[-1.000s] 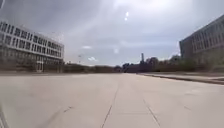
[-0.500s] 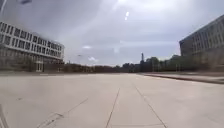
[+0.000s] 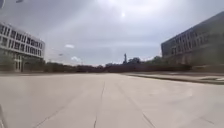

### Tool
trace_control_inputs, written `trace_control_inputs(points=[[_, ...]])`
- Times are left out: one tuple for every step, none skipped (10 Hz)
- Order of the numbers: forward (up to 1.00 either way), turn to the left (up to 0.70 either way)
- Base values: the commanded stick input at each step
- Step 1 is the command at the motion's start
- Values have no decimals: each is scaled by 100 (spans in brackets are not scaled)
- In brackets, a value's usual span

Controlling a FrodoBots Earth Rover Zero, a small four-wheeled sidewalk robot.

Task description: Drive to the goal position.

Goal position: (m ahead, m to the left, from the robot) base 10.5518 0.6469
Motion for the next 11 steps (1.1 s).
trace_control_inputs(points=[[70, 0], [70, 0], [70, 0], [70, 0], [70, 0], [70, 0], [70, 0], [70, 0], [70, 0], [70, 0], [70, 0]])
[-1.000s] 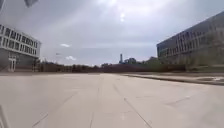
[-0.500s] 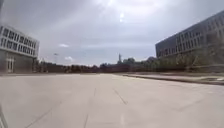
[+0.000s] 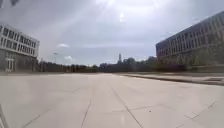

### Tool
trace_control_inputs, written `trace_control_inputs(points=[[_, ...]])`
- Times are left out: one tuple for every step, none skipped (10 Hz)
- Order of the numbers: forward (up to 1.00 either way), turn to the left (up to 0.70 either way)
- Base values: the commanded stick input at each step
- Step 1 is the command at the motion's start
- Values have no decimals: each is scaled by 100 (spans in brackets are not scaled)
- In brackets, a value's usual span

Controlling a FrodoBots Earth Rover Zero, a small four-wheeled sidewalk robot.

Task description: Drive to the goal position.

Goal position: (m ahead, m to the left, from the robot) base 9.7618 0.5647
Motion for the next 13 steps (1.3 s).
trace_control_inputs(points=[[70, 0], [70, 0], [70, 0], [70, 0], [70, 0], [70, 0], [70, 0], [70, 0], [70, 0], [70, 0], [70, 0], [70, 0], [70, 0]])
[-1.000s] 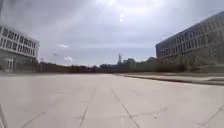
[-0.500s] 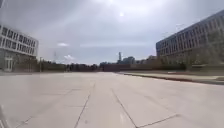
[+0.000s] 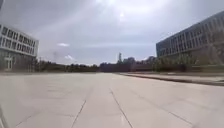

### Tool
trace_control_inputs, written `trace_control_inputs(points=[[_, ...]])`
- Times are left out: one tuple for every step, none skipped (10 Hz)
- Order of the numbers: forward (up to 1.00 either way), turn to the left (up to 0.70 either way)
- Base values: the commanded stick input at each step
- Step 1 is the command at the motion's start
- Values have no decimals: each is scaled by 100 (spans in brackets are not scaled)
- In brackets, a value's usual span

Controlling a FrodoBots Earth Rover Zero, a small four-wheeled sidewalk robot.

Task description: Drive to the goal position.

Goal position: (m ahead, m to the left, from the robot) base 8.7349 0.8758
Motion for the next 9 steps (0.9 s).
trace_control_inputs(points=[[70, 0], [70, 0], [70, 0], [70, 0], [70, 0], [70, 0], [70, 0], [70, 0], [70, 0]])
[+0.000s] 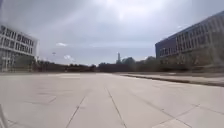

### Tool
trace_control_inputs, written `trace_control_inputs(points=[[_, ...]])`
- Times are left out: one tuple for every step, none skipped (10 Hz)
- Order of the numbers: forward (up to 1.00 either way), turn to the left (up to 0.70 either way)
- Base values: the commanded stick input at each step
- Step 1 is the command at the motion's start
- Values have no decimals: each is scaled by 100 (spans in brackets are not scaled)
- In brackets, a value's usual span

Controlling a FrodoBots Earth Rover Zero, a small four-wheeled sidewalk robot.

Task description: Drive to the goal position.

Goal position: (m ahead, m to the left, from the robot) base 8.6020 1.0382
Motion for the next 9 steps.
trace_control_inputs(points=[[70, 0], [70, 0], [70, 0], [70, 0], [70, 0], [70, 0], [70, 0], [70, 0], [70, 0]])
